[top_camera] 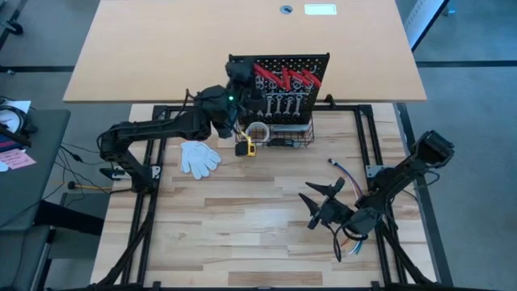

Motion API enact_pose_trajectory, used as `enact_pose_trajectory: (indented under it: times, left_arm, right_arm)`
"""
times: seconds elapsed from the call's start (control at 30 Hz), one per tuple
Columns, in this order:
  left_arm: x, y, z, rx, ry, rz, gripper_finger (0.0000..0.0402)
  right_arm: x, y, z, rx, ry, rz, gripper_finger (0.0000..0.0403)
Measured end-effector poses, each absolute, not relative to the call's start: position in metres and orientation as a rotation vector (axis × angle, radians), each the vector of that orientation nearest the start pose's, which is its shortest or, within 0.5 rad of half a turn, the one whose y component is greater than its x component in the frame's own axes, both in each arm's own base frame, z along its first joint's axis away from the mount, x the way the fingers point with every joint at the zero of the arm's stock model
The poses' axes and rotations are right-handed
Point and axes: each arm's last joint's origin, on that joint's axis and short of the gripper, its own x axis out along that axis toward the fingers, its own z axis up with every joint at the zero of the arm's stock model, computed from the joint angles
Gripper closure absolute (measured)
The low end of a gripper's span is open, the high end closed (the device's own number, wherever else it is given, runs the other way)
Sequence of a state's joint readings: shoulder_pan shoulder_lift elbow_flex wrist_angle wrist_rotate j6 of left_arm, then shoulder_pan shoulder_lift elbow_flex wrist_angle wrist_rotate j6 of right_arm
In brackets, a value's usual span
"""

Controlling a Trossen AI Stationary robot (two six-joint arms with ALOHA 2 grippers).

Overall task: Hang tools onto peg board
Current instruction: Hang the red allen wrench on the peg board

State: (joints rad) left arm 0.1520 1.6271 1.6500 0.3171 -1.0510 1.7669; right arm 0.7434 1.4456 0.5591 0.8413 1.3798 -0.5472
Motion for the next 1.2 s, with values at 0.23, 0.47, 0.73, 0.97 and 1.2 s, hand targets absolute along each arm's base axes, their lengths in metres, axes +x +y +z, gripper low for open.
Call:
enact_pose_trajectory:
  times: [0.23, 0.47, 0.73, 0.97, 1.2]
  left_arm:
    - [0.338, 0.074, 0.481, 1.314, 0.711, 1.156, 0.0317]
    - [0.338, 0.087, 0.479, 1.287, 0.72, 1.182, 0.0317]
    - [0.34, 0.101, 0.466, 1.297, 0.729, 1.162, 0.0317]
    - [0.343, 0.104, 0.454, 1.302, 0.769, 1.131, 0.0317]
    - [0.344, 0.106, 0.448, 1.275, 0.784, 1.099, 0.0311]
  right_arm:
    - [0.212, 0.157, 0.209, -0.563, 0.192, -0.594, 0.02]
    - [0.212, 0.157, 0.209, -0.563, 0.193, -0.593, 0.02]
    - [0.212, 0.157, 0.209, -0.563, 0.193, -0.593, 0.02]
    - [0.212, 0.157, 0.209, -0.561, 0.192, -0.592, 0.02]
    - [0.212, 0.157, 0.209, -0.561, 0.192, -0.592, 0.02]
